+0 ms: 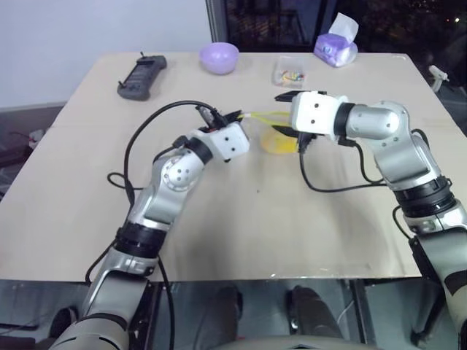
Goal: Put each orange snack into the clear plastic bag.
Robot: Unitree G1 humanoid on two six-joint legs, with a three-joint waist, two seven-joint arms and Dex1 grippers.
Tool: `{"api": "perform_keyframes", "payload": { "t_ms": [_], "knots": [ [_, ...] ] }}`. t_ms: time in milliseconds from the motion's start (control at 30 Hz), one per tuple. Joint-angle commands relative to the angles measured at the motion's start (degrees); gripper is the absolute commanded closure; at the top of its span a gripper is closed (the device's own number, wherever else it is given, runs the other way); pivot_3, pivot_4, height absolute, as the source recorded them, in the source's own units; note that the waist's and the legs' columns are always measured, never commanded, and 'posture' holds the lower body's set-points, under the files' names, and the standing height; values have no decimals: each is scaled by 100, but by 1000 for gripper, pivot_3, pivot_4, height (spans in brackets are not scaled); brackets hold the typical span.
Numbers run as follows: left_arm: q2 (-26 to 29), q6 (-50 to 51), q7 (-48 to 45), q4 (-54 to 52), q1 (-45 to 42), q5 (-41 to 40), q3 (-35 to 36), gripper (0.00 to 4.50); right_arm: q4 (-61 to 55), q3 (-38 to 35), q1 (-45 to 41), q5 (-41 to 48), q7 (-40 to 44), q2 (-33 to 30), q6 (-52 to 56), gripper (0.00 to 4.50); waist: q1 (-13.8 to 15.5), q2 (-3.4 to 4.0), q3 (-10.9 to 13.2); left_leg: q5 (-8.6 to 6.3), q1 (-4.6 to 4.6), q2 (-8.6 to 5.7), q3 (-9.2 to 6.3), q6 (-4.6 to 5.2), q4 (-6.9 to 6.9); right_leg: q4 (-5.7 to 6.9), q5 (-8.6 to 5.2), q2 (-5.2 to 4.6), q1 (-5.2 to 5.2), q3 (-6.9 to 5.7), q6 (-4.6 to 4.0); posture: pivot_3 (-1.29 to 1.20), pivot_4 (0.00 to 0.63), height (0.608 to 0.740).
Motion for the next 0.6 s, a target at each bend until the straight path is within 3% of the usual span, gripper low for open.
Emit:
{"api": "perform_keyframes", "payload": {
  "t_ms": [33, 600],
  "knots": [
    [16, -84, -29, -429, -45, 93, -8, 4500, 28, 77, -225, -109, -134, 176, -473, 1842, -5, -1, 0, 0, 0, -1, 3, 0, 0, 0, 0, -1, 0, 4, 0, 0, 150, 740],
    [33, -77, -165, -692, 53, 224, -18, 4500, 591, 116, -431, -401, -366, 628, -1152, 1842, -41, 0, 0, -9, 4, 1, 1, 16, -2, 8, 0, 2, -3, 4, 0, 0, 150, 740]
  ]
}}
